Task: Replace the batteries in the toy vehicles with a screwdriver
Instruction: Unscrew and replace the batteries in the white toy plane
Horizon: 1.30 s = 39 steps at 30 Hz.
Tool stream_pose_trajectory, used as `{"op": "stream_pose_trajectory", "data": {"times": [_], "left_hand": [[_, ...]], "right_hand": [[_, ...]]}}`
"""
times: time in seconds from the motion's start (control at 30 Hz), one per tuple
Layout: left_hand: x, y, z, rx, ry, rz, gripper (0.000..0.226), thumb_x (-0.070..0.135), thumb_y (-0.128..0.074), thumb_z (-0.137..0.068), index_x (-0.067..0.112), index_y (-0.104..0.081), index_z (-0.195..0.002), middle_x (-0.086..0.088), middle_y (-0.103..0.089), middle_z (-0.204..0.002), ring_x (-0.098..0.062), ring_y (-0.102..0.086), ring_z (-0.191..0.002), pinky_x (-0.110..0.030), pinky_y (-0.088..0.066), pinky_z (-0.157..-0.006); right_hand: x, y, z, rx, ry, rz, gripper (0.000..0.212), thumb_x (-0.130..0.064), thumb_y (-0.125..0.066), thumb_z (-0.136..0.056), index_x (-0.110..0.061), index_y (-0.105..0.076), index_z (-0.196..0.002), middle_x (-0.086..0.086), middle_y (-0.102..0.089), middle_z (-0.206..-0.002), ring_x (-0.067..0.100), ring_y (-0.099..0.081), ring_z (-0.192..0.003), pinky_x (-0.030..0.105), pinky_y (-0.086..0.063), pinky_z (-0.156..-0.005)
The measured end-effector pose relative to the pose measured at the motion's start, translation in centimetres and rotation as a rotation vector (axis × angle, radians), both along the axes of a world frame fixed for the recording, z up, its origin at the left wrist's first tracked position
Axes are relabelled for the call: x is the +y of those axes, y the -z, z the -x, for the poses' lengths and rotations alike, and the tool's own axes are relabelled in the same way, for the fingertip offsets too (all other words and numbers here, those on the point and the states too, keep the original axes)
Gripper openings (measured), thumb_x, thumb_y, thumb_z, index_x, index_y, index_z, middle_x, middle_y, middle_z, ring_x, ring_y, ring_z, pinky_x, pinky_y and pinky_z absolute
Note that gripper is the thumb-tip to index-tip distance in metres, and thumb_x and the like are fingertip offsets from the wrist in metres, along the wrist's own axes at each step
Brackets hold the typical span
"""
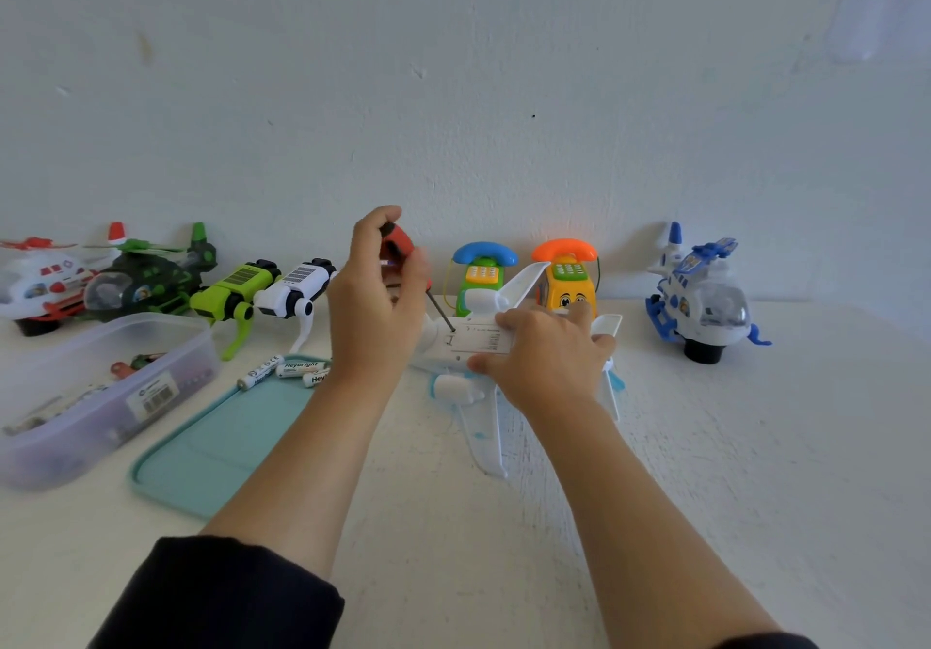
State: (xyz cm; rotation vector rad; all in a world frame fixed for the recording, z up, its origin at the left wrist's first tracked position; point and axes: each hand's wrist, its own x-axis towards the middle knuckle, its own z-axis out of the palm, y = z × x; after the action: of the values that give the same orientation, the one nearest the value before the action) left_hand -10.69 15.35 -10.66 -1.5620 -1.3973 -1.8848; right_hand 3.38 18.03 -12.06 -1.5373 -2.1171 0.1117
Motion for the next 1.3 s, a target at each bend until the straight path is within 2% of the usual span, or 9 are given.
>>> {"op": "stream_pose_trajectory", "data": {"times": [0.23,0.4,0.47,0.6,0.73,0.9,1.03,1.2,1.3], "left_hand": [[0.2,0.3,0.3,0.083,-0.175,-0.003,0.066,0.031,-0.060,-0.088,0.018,-0.030,-0.146,-0.009,-0.049,-0.065,-0.020,-0.046,-0.057,-0.012,-0.037,-0.060],[-0.2,0.5,-0.3,0.065,-0.117,0.028,0.043,0.039,-0.045,-0.089,0.009,-0.049,-0.118,-0.002,-0.051,-0.066,-0.020,-0.050,-0.055,-0.024,-0.038,-0.053],[-0.3,0.5,-0.6,0.051,-0.036,0.035,0.028,0.026,-0.039,-0.086,0.011,-0.046,-0.109,0.003,-0.057,-0.079,-0.018,-0.055,-0.063,-0.027,-0.041,-0.055],[0.1,0.4,-0.4,-0.012,0.060,0.039,0.030,0.010,-0.038,-0.087,0.007,-0.045,-0.116,0.005,-0.060,-0.101,-0.010,-0.061,-0.074,-0.021,-0.049,-0.068],[0.1,0.5,-0.1,0.069,-0.096,0.010,0.043,0.022,-0.059,-0.088,0.008,-0.048,-0.127,0.007,-0.051,-0.066,-0.011,-0.052,-0.055,-0.012,-0.042,-0.058],[-0.2,0.7,0.0,0.025,-0.101,0.004,0.034,0.034,-0.046,-0.091,0.008,-0.045,-0.114,0.001,-0.050,-0.069,-0.023,-0.058,-0.059,-0.036,-0.047,-0.054],[0.3,0.8,0.1,-0.056,-0.012,0.019,0.031,0.013,-0.039,-0.090,0.006,-0.042,-0.120,0.016,-0.053,-0.087,-0.004,-0.061,-0.069,-0.029,-0.051,-0.064],[0.6,1.4,0.3,-0.081,-0.092,-0.035,0.033,0.015,-0.054,-0.093,0.002,-0.044,-0.122,0.022,-0.049,-0.081,-0.017,-0.065,-0.069,-0.030,-0.054,-0.063],[0.7,1.9,0.6,-0.260,-0.143,-0.079,0.034,0.015,-0.054,-0.094,0.001,-0.043,-0.122,0.022,-0.050,-0.080,-0.003,-0.062,-0.064,-0.018,-0.052,-0.060]], "right_hand": [[0.1,0.0,0.0,-0.004,-0.003,0.004,0.052,-0.057,-0.064,-0.078,-0.034,-0.056,-0.124,-0.005,-0.060,-0.118,0.026,-0.027,-0.125,0.048,-0.031,-0.096],[0.0,0.0,0.0,-0.011,-0.002,-0.003,0.052,-0.057,-0.064,-0.079,-0.034,-0.057,-0.124,-0.006,-0.060,-0.118,0.026,-0.028,-0.125,0.048,-0.032,-0.096],[0.0,0.0,0.0,-0.008,0.000,-0.002,0.052,-0.057,-0.064,-0.079,-0.034,-0.057,-0.124,-0.005,-0.060,-0.118,0.026,-0.028,-0.125,0.048,-0.032,-0.096],[0.0,0.0,0.0,-0.004,-0.002,-0.004,0.052,-0.057,-0.065,-0.078,-0.033,-0.057,-0.124,-0.006,-0.060,-0.118,0.026,-0.029,-0.125,0.047,-0.031,-0.096],[-0.1,0.0,-0.1,-0.001,-0.012,-0.003,0.052,-0.056,-0.064,-0.079,-0.032,-0.056,-0.124,-0.007,-0.059,-0.119,0.026,-0.029,-0.124,0.047,-0.031,-0.096],[0.0,0.0,-0.1,-0.009,-0.009,-0.003,0.052,-0.057,-0.064,-0.079,-0.033,-0.056,-0.125,-0.006,-0.059,-0.119,0.026,-0.028,-0.125,0.047,-0.031,-0.095],[0.0,0.0,-0.1,-0.007,-0.011,0.001,0.053,-0.057,-0.064,-0.079,-0.033,-0.056,-0.125,-0.006,-0.059,-0.119,0.026,-0.029,-0.125,0.048,-0.031,-0.096],[0.1,0.0,-0.1,-0.009,-0.009,-0.002,0.053,-0.057,-0.064,-0.079,-0.033,-0.056,-0.125,-0.006,-0.059,-0.119,0.025,-0.029,-0.125,0.047,-0.031,-0.096],[0.1,0.0,-0.1,-0.013,-0.012,-0.004,0.053,-0.058,-0.063,-0.079,-0.033,-0.055,-0.125,-0.006,-0.058,-0.120,0.026,-0.028,-0.125,0.048,-0.032,-0.097]]}}
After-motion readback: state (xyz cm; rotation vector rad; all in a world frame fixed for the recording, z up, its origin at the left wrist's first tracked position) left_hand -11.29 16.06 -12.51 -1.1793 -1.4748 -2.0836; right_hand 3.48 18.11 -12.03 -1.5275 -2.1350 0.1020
